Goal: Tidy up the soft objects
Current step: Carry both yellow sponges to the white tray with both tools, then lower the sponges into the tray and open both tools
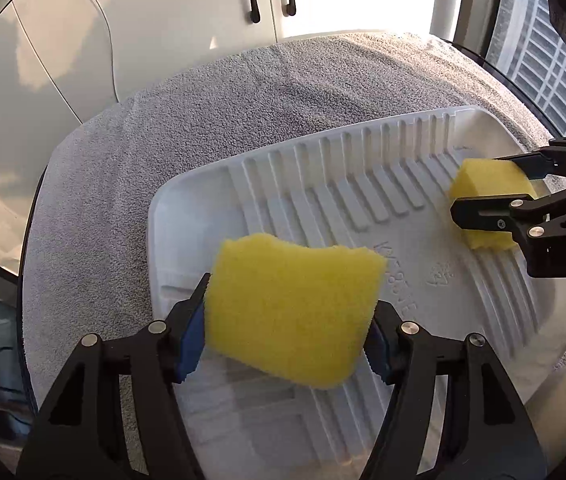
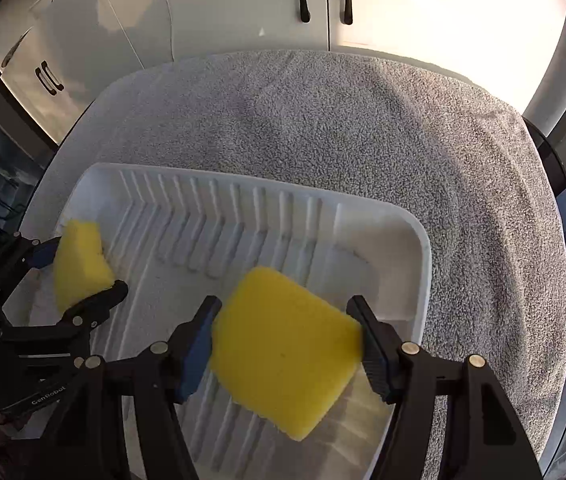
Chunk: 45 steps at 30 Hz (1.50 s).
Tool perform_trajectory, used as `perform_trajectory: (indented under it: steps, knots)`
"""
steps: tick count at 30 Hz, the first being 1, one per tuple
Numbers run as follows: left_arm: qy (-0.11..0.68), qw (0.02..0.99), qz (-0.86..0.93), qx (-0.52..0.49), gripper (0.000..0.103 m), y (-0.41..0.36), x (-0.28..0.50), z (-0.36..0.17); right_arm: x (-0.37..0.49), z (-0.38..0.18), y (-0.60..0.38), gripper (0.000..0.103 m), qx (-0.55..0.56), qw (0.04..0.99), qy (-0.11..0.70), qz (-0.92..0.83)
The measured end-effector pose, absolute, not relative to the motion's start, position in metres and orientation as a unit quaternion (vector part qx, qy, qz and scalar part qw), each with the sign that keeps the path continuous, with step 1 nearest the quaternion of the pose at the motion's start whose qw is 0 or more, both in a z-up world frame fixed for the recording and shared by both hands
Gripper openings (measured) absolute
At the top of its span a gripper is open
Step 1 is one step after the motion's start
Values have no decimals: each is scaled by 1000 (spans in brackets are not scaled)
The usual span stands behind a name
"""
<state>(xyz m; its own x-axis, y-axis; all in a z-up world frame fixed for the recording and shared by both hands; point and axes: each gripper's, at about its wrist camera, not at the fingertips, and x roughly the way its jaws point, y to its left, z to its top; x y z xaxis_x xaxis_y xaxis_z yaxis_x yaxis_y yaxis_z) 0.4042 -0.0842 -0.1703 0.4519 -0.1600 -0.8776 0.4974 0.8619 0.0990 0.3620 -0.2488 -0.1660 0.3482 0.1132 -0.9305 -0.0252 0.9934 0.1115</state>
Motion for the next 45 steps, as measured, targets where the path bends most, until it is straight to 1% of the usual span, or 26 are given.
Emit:
perform_trajectory:
  steps: [5,7,13,16,19,23,24,26,30,38,45]
  knots:
    - [507,824,-197,159,66,-80,409,-171,364,-169,-239,71,14,817,575,37]
    - [506,824,-197,161,66,-81,408,-170,366,-169,-234,76,13,814,579,44]
    - [477,834,-196,197,68,-95,396,-164,370,-168,-225,83,-13,811,583,48]
    - [457,843,-189,211,72,-100,391,-157,370,-164,-224,86,-25,814,578,50]
    - [453,844,-191,215,77,-103,392,-155,369,-160,-226,87,-23,817,574,49]
    - [474,828,-216,206,78,-107,394,-161,363,-157,-231,87,-23,817,575,50]
    - [489,819,-220,203,86,-109,395,-165,363,-157,-231,87,-25,817,574,51]
    - [477,826,-224,200,86,-110,392,-165,363,-157,-226,87,-34,817,574,50]
    - [447,844,-187,228,88,-113,386,-163,360,-156,-224,87,-38,819,571,46]
    - [441,859,-160,204,88,-98,391,-152,352,-152,-239,87,-19,823,567,37]
    - [393,887,-124,208,88,-82,380,-135,339,-140,-252,87,-7,837,546,29]
